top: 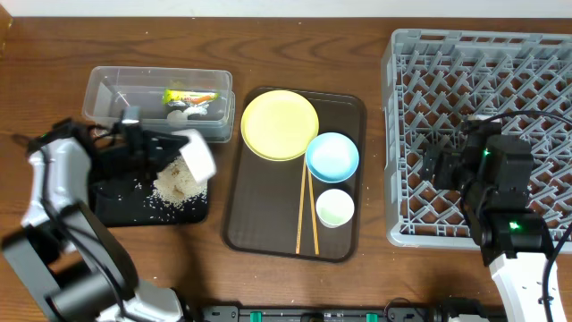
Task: Sort waste into correct bins and load items into the dishwasher rack
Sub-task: 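Tip rice bowl over black tray with left gripper, dumping rice, then set emptied white bowl back on brown tray with left gripper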
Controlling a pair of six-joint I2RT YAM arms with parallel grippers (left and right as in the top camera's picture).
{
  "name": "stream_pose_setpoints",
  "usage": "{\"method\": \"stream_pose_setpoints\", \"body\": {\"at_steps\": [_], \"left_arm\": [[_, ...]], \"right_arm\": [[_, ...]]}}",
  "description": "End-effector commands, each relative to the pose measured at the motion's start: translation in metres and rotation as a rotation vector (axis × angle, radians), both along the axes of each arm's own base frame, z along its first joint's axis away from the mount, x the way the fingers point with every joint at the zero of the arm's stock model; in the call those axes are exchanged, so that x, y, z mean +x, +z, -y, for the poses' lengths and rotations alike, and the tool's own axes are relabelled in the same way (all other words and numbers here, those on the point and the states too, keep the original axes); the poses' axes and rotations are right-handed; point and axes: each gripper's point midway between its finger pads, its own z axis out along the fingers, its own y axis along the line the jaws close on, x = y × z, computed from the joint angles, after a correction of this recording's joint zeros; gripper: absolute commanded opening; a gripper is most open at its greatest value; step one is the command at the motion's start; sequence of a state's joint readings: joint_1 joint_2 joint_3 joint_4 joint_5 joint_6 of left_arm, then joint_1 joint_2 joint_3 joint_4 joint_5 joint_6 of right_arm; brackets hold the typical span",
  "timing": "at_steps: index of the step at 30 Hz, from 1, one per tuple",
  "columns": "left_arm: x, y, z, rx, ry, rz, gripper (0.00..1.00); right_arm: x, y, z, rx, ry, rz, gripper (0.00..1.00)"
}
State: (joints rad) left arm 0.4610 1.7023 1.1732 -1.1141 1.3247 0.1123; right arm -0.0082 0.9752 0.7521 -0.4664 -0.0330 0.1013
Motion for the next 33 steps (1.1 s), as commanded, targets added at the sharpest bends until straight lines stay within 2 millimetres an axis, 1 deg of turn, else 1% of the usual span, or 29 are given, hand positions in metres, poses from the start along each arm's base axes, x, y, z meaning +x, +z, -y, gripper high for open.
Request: {"method": "stream_pose_setpoints", "body": {"at_steps": [1, 5, 8, 9, 10, 12, 15, 19, 23, 25, 26, 30, 33], "left_arm": [[-0.018, -0.007, 0.027, 0.26, -0.152, 0.025, 0.06], [-0.038, -0.033, 0.053, 0.527, -0.309, -0.043, 0.06], [-0.046, -0.054, 0.071, 0.712, -0.416, -0.067, 0.06], [-0.047, -0.057, 0.076, 0.749, -0.438, -0.063, 0.06], [-0.048, -0.061, 0.086, 0.794, -0.475, -0.043, 0.06], [-0.047, -0.065, 0.103, 0.849, -0.514, -0.003, 0.06], [-0.042, -0.072, 0.123, 0.945, -0.517, 0.032, 0.06], [-0.041, -0.079, 0.138, 1.052, -0.502, 0.052, 0.07], [-0.043, -0.084, 0.153, 1.074, -0.519, 0.074, 0.08], [-0.045, -0.086, 0.157, 1.074, -0.533, 0.077, 0.15], [-0.046, -0.087, 0.158, 1.075, -0.539, 0.077, 0.21], [-0.045, -0.087, 0.16, 1.073, -0.539, 0.086, 0.4], [-0.043, -0.085, 0.163, 1.062, -0.536, 0.098, 0.47]], "right_arm": [[0.005, 0.011, -0.001, -0.015, 0.011, 0.03, 0.94], [0.005, 0.011, -0.001, -0.015, 0.011, 0.035, 0.94], [0.006, 0.012, -0.001, -0.015, 0.011, 0.04, 0.94], [0.006, 0.012, -0.001, -0.015, 0.011, 0.04, 0.94], [0.006, 0.013, -0.002, -0.015, 0.012, 0.041, 0.94], [0.006, 0.012, -0.002, -0.015, 0.012, 0.04, 0.94], [0.006, 0.012, -0.002, -0.014, 0.011, 0.04, 0.94], [0.006, 0.012, -0.002, -0.014, 0.012, 0.04, 0.94], [0.006, 0.013, -0.002, -0.015, 0.012, 0.04, 0.94], [0.006, 0.012, -0.002, -0.015, 0.012, 0.04, 0.95], [0.006, 0.012, -0.002, -0.015, 0.012, 0.04, 0.95], [0.006, 0.012, -0.001, -0.015, 0.011, 0.04, 0.95], [0.006, 0.012, -0.002, -0.015, 0.012, 0.04, 0.95]]}}
